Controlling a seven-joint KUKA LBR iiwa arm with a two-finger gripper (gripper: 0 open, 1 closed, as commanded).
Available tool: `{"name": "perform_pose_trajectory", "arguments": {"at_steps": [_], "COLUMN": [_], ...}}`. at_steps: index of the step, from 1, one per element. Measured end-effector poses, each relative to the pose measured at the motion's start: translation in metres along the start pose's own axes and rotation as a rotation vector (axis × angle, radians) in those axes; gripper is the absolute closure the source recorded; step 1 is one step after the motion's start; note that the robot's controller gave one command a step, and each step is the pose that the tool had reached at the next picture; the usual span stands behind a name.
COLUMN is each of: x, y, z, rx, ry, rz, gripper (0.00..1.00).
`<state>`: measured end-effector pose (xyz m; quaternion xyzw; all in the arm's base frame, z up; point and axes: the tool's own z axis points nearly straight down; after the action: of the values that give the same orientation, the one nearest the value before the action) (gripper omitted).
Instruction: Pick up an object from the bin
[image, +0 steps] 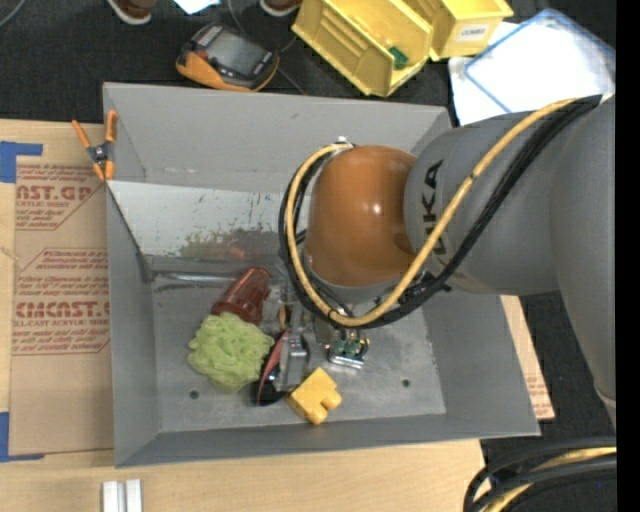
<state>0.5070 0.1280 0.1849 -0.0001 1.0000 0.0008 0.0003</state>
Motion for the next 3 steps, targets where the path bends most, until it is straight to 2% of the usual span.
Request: {"name": "perform_pose_trajectory", "arguments": {"at_steps": [1, 2, 3], "x": [0.000, 0.006, 0.005], "y": [0.000, 0.014, 0.030], "z": [0.000, 0.037, 0.039], "rx": [0.000, -0.001, -0.001], "ry": [0.000, 0.000, -0.002], "rz": [0.000, 0.131, 0.017], "gripper": [0.00, 0.00, 0.00]}}
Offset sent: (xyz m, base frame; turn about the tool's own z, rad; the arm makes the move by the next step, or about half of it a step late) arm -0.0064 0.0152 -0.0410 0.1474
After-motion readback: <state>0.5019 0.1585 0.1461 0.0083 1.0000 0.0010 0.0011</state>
